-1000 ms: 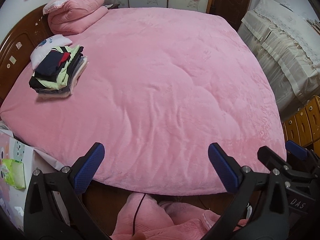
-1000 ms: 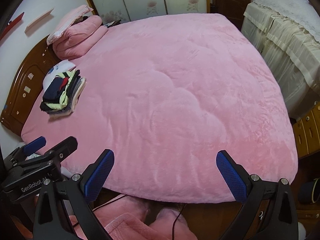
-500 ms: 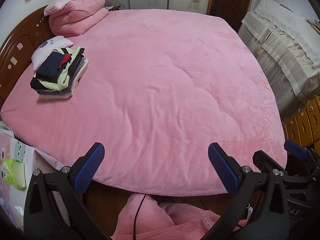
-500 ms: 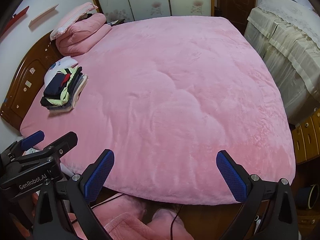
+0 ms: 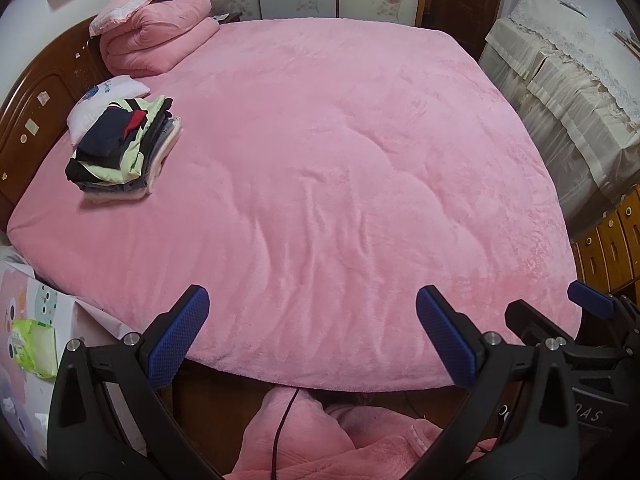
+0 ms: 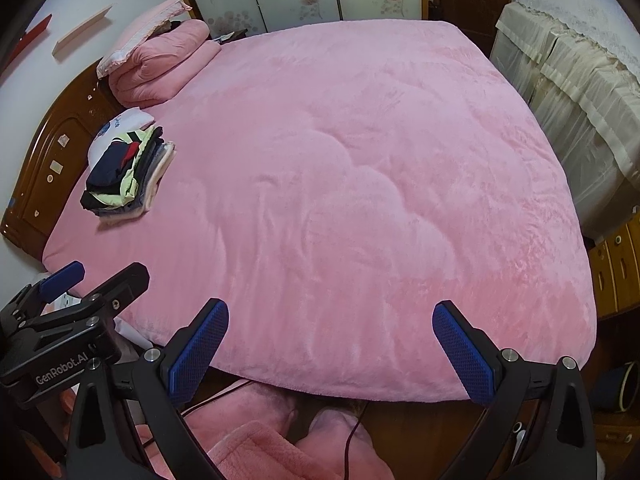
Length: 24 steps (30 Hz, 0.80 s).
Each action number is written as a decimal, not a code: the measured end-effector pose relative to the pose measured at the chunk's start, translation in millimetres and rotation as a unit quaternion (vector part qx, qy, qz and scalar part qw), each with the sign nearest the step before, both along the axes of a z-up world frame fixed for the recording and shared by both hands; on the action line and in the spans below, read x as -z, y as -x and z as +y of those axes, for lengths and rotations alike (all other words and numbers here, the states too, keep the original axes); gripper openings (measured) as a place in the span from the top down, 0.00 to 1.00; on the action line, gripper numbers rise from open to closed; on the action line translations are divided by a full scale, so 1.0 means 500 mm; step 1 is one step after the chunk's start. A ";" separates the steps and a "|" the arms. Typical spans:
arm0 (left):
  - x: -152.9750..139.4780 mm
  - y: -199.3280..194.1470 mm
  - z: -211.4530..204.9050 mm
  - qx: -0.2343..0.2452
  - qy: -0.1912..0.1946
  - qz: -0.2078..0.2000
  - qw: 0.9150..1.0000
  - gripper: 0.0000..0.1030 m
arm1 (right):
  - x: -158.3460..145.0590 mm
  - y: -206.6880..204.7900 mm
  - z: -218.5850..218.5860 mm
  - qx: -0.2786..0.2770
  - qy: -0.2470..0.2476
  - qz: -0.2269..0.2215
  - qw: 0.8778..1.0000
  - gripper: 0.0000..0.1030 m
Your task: Fold large clothes
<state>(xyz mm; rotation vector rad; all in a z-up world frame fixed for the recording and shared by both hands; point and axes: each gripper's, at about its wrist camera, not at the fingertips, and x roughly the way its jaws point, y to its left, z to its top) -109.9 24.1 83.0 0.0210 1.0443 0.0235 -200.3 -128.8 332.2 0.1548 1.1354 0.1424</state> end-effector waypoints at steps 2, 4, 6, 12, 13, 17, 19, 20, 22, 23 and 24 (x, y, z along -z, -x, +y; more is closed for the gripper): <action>0.001 0.000 -0.002 0.000 0.000 0.001 1.000 0.00 | 0.006 -0.002 -0.002 0.000 -0.001 0.002 1.000 0.00; 0.002 -0.001 -0.003 0.001 0.000 0.003 1.000 0.00 | 0.010 -0.006 -0.005 0.000 0.000 0.004 1.000 0.00; 0.003 -0.001 -0.003 0.001 0.000 0.004 1.000 0.00 | 0.015 -0.008 -0.007 0.000 0.001 0.006 1.000 0.00; 0.009 -0.010 0.001 0.004 0.000 0.010 1.000 0.00 | 0.030 -0.017 -0.010 -0.001 0.004 0.011 1.000 0.00; 0.011 -0.012 0.002 0.005 0.000 0.011 1.000 0.00 | 0.033 -0.018 -0.010 0.000 0.005 0.012 1.000 0.00; 0.018 -0.019 0.002 0.009 0.000 0.015 1.000 0.00 | 0.041 -0.023 -0.015 0.001 0.007 0.014 1.000 0.00; 0.020 -0.023 0.003 0.011 -0.002 0.016 1.000 0.00 | 0.046 -0.026 -0.018 0.002 0.008 0.016 1.000 0.00; 0.021 -0.025 0.002 0.011 -0.001 0.016 1.000 0.00 | 0.048 -0.027 -0.019 0.002 0.009 0.017 1.000 0.00; 0.025 -0.029 0.001 0.013 -0.001 0.018 1.000 0.00 | 0.052 -0.028 -0.018 0.003 0.011 0.017 1.000 0.00; 0.026 -0.031 -0.001 0.013 -0.001 0.019 1.000 0.00 | 0.053 -0.030 -0.019 0.003 0.011 0.018 1.000 0.00; 0.026 -0.030 -0.001 0.013 -0.002 0.019 1.000 0.00 | 0.055 -0.030 -0.018 0.004 0.011 0.018 1.000 0.00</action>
